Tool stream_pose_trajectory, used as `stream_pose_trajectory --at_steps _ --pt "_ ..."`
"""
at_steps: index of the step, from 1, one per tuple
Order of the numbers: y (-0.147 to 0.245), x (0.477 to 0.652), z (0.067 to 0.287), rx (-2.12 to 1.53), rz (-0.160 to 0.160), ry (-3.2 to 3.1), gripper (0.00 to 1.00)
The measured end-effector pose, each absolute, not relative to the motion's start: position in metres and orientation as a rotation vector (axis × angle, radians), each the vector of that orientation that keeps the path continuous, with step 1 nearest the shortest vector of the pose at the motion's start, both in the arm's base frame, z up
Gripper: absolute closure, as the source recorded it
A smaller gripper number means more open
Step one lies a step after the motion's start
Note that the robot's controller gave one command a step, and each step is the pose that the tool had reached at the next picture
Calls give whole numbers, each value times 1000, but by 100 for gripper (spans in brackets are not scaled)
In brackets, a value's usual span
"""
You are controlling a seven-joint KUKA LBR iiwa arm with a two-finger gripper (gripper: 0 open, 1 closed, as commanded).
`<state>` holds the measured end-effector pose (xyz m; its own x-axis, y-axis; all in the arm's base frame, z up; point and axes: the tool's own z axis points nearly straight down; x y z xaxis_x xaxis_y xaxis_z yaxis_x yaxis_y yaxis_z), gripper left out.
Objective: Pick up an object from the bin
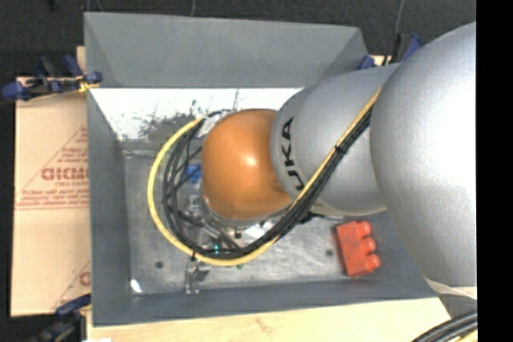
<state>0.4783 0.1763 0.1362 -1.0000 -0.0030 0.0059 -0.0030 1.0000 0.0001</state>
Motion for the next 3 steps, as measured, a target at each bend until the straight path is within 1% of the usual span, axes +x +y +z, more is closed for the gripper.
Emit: stream_pose_trajectory --at_steps 1,2,3 --pt "79 528 74 263 -1 -3136 0" --pt "124 504 74 480 1 -3117 0" --pt "124 504 75 476 -2 -3115 100"
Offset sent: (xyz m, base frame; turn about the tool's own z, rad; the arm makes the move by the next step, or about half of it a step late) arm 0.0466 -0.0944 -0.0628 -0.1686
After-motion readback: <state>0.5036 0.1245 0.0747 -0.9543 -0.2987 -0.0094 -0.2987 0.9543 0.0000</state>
